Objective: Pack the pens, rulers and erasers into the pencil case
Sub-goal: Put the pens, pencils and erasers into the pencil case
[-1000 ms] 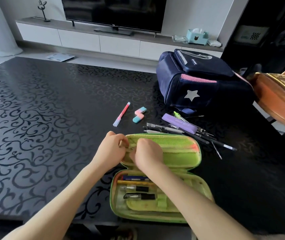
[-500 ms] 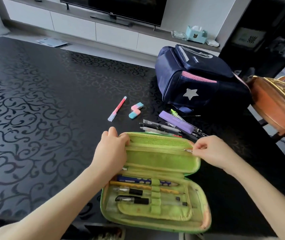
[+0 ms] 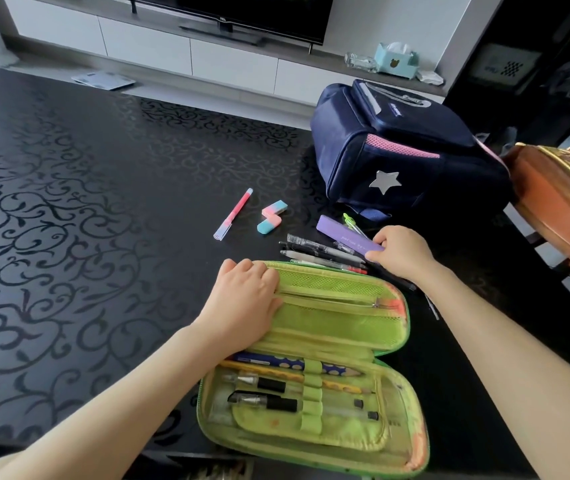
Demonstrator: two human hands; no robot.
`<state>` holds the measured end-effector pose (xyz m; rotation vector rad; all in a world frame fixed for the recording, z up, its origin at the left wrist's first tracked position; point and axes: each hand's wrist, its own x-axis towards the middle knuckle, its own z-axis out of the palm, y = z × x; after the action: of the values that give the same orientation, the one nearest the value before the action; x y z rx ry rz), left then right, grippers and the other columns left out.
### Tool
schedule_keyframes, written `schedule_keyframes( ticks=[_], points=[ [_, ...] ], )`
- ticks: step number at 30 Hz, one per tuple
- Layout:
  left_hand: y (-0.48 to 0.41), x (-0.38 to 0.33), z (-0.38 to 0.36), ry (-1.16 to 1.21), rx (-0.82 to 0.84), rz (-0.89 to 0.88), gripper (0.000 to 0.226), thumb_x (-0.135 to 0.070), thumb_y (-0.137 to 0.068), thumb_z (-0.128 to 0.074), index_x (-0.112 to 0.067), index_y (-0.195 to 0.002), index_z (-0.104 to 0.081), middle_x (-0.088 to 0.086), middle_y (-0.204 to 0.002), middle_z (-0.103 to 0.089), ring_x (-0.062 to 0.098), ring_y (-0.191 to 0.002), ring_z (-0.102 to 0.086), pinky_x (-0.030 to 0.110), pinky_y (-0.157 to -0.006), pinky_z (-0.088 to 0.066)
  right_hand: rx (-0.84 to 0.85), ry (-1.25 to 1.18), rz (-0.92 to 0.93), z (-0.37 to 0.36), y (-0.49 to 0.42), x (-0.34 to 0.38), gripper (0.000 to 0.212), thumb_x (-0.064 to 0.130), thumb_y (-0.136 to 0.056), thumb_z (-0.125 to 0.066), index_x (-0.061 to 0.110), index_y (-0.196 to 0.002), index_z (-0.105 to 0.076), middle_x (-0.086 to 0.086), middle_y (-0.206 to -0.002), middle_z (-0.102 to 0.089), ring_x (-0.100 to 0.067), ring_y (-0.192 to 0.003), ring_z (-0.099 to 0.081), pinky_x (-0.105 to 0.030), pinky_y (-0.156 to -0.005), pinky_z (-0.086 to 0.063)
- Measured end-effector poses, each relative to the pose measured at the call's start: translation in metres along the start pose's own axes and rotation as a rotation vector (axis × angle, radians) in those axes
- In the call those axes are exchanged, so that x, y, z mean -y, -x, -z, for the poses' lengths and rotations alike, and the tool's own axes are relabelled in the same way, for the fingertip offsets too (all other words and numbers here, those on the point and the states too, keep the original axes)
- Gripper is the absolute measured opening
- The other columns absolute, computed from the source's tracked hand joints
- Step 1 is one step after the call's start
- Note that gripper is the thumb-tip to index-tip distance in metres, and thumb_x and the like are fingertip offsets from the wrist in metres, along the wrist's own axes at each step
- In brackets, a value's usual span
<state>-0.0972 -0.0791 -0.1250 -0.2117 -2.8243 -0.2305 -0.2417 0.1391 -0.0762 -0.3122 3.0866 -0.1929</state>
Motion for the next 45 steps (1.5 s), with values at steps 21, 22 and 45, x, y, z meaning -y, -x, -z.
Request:
schedule_keyframes(
  ticks=[21,22,45],
  points=[
    [0.013,-0.007,0.015,0.266,-0.181,-0.126,0.015,-0.003,-0.084,-0.051,-0.015,-0.076,-0.047,-0.007,-0.07,-0.051,0.02,-0.07,-0.049,0.021,-0.077,-0.026,0.257,-0.242,0.434,0.001,0.102,0.029,0.032,0.002,-0.087,-0.052,0.023,-0.103,-0.071,0.013,-0.112,-0.065,-0.001,-0.106,-0.05,-0.024,-0.098,-0.04],
    [0.014,-0.008,0.015,0.279,-0.17,-0.138,0.014,-0.004,-0.085,-0.049,-0.015,-0.076,-0.047,-0.007,-0.065,-0.05,0.02,-0.065,-0.048,0.018,-0.076,-0.025,0.244,-0.324,0.407,0.005,0.102,0.025,0.034,-0.002,-0.085,-0.052,0.021,-0.098,-0.072,0.014,-0.105,-0.066,0.004,-0.096,-0.053,-0.017,-0.089,-0.042],
    [0.013,-0.006,0.01,0.329,-0.074,-0.092,0.01,-0.01,-0.087,-0.044,-0.013,-0.079,-0.047,-0.002,-0.065,-0.053,0.021,-0.066,-0.047,0.022,-0.069,-0.027,-0.353,0.103,0.031,-0.021,0.01,-0.01,0.029,0.014,-0.096,-0.038,0.007,-0.078,-0.06,-0.011,-0.076,-0.059,-0.032,-0.08,-0.055,-0.032,-0.061,-0.029]
  ],
)
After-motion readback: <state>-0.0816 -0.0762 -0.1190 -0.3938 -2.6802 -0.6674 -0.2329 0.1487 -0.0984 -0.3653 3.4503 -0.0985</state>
